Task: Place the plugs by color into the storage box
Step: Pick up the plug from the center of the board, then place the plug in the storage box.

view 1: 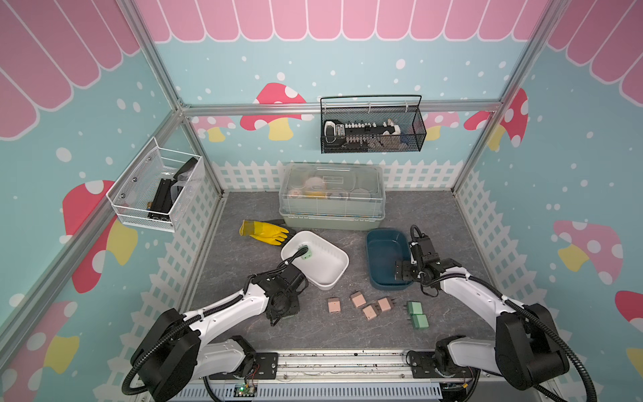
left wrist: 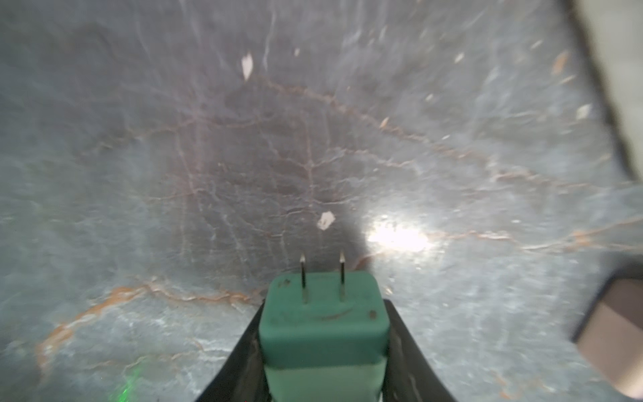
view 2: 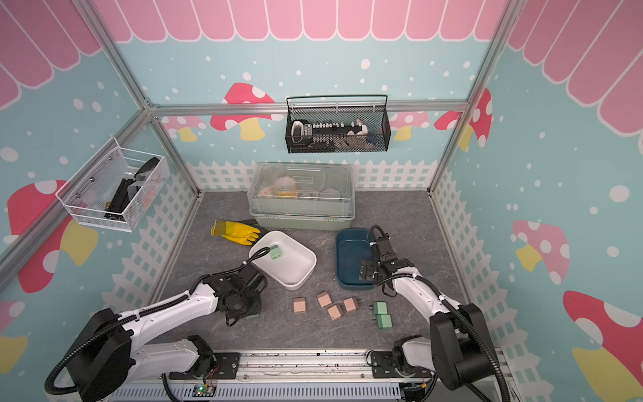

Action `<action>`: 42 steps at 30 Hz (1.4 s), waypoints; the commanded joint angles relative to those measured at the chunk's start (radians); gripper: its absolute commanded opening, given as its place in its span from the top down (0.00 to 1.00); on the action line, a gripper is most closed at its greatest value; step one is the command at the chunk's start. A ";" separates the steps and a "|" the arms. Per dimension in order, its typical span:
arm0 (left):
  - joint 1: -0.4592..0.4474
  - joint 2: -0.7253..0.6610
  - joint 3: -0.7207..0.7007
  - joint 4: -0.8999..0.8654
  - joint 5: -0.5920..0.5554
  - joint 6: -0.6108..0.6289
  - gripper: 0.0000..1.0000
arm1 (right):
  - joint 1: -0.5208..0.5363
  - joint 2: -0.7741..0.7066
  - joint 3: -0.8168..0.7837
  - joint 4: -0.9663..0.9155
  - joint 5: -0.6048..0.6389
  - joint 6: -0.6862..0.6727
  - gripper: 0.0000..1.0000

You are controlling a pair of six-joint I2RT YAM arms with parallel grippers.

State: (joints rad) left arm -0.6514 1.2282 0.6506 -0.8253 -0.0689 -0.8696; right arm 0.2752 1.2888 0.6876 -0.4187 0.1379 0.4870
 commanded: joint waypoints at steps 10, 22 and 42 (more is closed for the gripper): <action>0.058 0.202 0.440 -0.068 -0.064 0.146 0.62 | 0.005 0.008 0.006 -0.002 0.002 -0.015 0.01; 0.070 0.594 0.764 -0.003 0.000 0.241 0.62 | 0.005 -0.014 0.002 -0.013 0.004 -0.016 0.01; 0.108 0.789 0.836 0.045 0.034 0.146 0.62 | 0.005 -0.033 -0.013 -0.033 0.012 -0.001 0.01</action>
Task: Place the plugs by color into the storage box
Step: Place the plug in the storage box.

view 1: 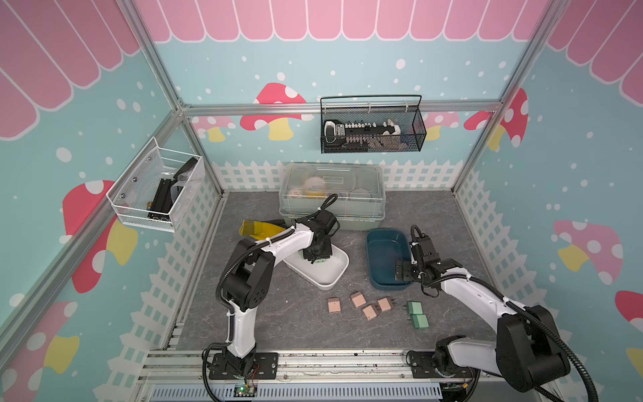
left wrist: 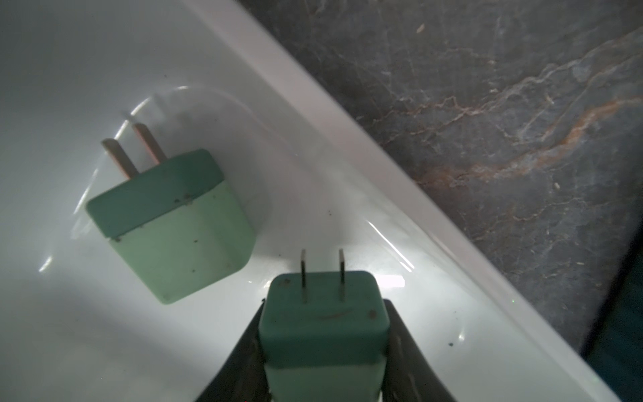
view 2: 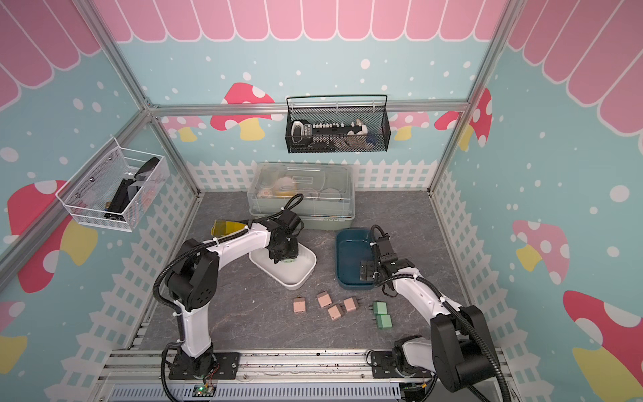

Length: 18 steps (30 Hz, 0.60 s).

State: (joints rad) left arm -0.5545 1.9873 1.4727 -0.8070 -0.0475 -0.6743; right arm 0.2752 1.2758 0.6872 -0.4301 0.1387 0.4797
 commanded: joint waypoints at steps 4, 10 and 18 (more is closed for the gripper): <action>0.007 0.053 0.026 0.034 0.026 -0.070 0.61 | 0.006 -0.017 -0.012 -0.023 0.010 0.010 0.01; 0.017 0.064 0.001 0.010 -0.003 -0.095 0.57 | 0.006 -0.016 -0.011 -0.023 0.019 0.013 0.01; 0.018 0.041 0.019 -0.006 -0.003 -0.082 0.47 | 0.006 -0.007 -0.003 -0.022 0.018 0.015 0.01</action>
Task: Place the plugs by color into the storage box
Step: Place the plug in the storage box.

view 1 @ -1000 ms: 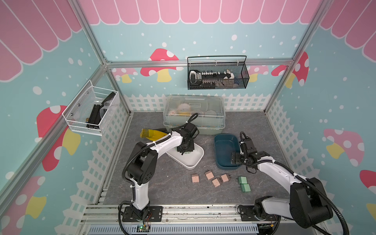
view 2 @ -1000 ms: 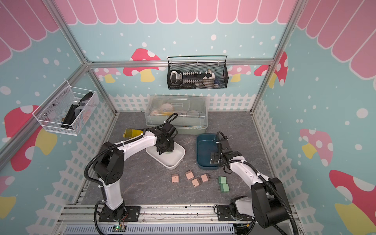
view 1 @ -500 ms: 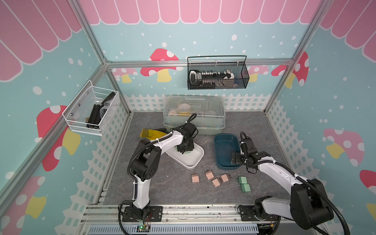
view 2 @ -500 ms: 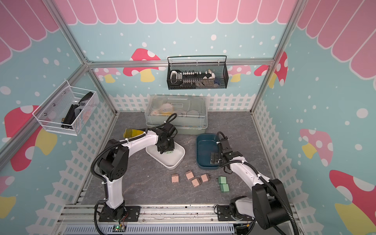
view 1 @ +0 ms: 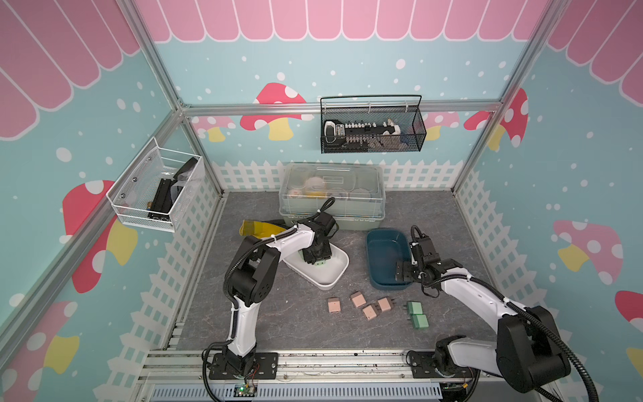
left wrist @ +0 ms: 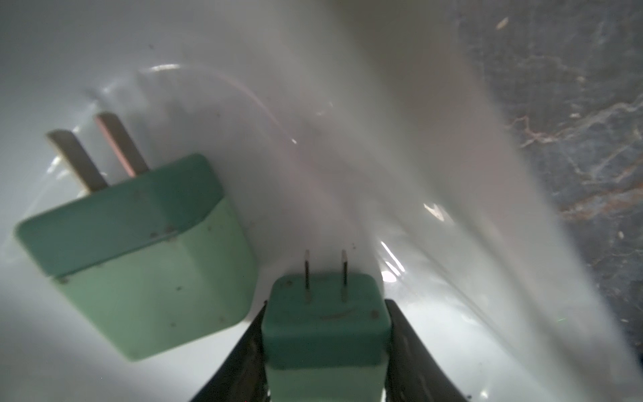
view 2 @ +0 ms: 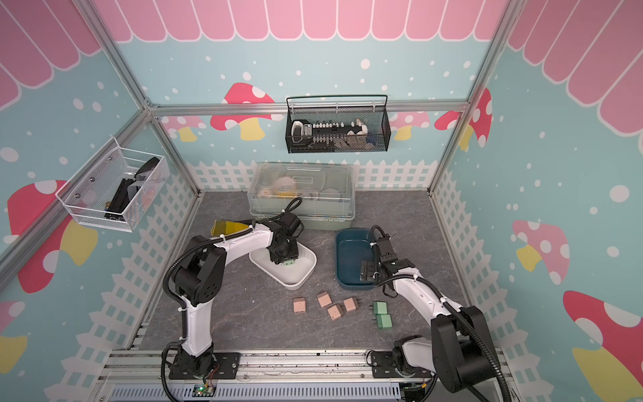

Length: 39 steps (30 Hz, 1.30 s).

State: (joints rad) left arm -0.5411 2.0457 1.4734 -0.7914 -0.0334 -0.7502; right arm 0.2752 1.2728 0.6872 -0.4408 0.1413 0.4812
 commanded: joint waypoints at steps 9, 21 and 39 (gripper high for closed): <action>0.009 -0.130 0.005 -0.046 -0.003 0.013 0.36 | 0.005 -0.008 0.027 -0.044 0.023 -0.004 0.01; 0.025 -0.214 0.003 -0.040 0.033 0.051 0.18 | 0.004 -0.109 0.159 -0.284 0.086 0.038 0.01; 0.027 -0.043 -0.108 0.143 0.089 0.020 0.35 | 0.005 -0.128 0.060 -0.212 0.022 0.063 0.01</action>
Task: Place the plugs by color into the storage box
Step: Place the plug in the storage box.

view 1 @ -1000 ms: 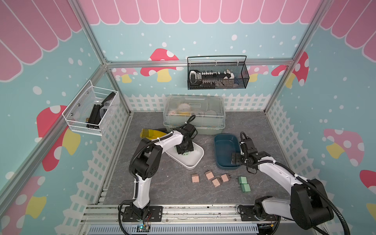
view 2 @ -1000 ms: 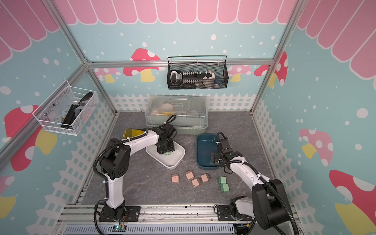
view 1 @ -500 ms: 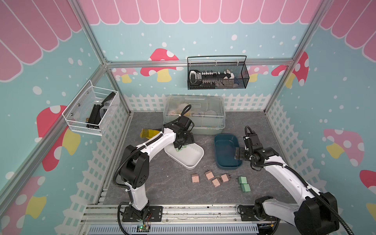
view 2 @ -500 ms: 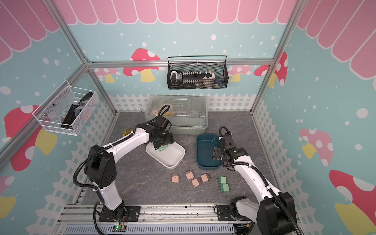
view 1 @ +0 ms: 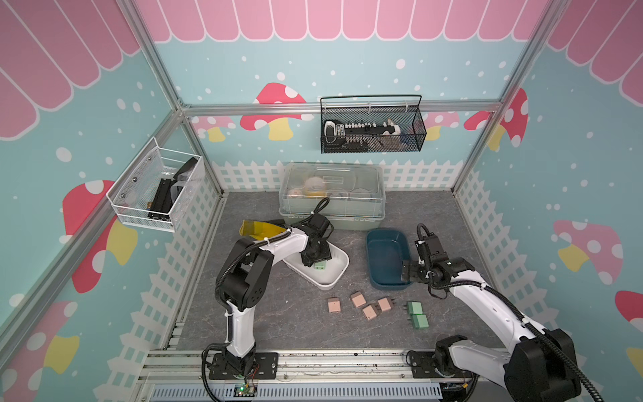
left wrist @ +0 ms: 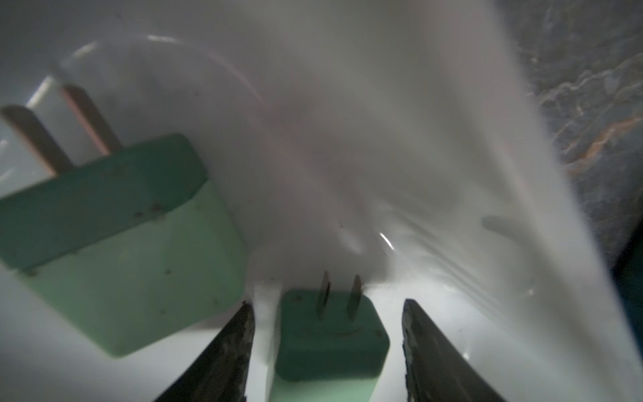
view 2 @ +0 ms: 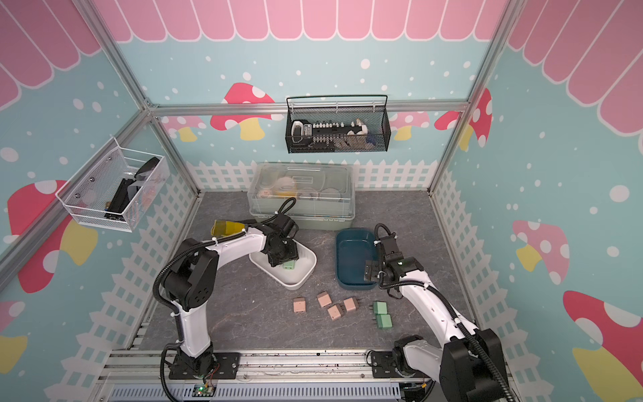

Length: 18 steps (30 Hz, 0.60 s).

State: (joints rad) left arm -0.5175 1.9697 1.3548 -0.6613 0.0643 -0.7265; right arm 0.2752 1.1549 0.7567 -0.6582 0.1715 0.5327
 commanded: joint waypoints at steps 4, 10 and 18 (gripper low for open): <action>0.000 0.014 0.013 -0.011 -0.031 0.009 0.35 | 0.004 -0.003 -0.007 0.008 -0.009 0.006 0.01; -0.001 -0.093 0.062 -0.101 -0.073 0.047 0.29 | -0.004 0.003 0.079 -0.063 0.025 0.009 0.01; 0.000 -0.218 0.121 -0.193 -0.114 0.089 0.30 | -0.021 0.083 0.307 -0.392 -0.040 0.272 0.01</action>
State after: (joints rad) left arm -0.5182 1.7878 1.4574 -0.7963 -0.0097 -0.6640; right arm 0.2558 1.2137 1.0523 -0.8814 0.1833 0.6727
